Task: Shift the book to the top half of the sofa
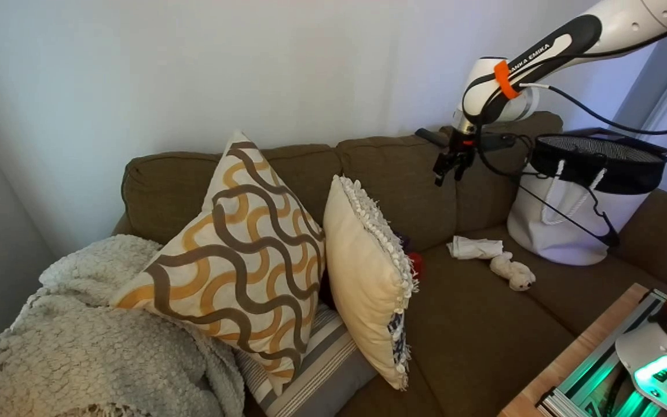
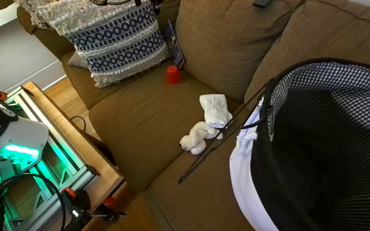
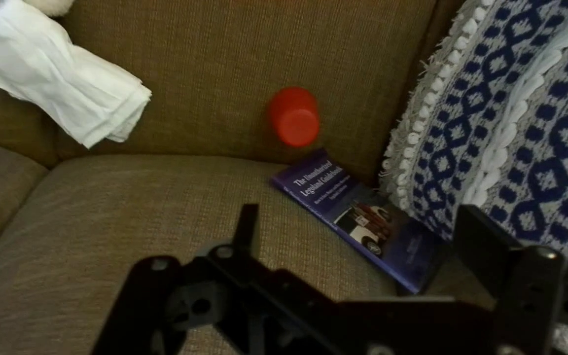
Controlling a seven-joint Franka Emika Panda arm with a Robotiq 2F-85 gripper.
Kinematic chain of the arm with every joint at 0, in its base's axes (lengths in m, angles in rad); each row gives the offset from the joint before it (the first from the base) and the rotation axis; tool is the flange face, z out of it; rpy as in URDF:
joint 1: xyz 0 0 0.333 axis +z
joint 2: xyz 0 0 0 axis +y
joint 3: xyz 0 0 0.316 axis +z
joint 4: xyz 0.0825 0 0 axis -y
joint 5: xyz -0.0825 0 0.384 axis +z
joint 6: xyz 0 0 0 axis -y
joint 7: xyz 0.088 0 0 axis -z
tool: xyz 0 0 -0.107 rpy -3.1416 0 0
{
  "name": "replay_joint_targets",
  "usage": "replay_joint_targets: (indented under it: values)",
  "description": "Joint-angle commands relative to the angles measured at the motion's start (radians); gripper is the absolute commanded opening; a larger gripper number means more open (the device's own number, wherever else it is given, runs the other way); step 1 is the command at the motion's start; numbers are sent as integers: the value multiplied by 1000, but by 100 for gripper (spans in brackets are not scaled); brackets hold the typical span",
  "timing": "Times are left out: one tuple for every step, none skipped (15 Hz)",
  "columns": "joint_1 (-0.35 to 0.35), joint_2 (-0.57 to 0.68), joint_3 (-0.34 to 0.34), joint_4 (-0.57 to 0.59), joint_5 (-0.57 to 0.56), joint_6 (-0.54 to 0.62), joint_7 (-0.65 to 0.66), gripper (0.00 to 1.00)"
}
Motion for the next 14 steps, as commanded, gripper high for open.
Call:
replay_joint_targets:
  values:
    - [16,33,-10,41,9,-26,-51,100]
    - [15,65,-4,79,10,-46,-81,100]
    - [15,88,0,105,10,-57,-95,100]
    - [15,102,2,119,10,-59,-102,100]
    - [15,108,3,126,10,-60,-106,100]
    - [15,110,3,129,9,-60,-108,100]
    - [-31,78,47,95,68,-34,-260,100]
    - [-47,68,63,80,90,-28,-338,100]
    - [-61,64,77,69,119,-40,-411,100]
    - [-72,73,91,72,148,-59,-480,100]
    - [-83,74,103,63,177,-69,-550,100]
    - [-92,73,111,52,197,-77,-618,100]
    - [-95,83,112,43,201,-60,-690,100]
    - [-108,94,123,52,234,-74,-765,100]
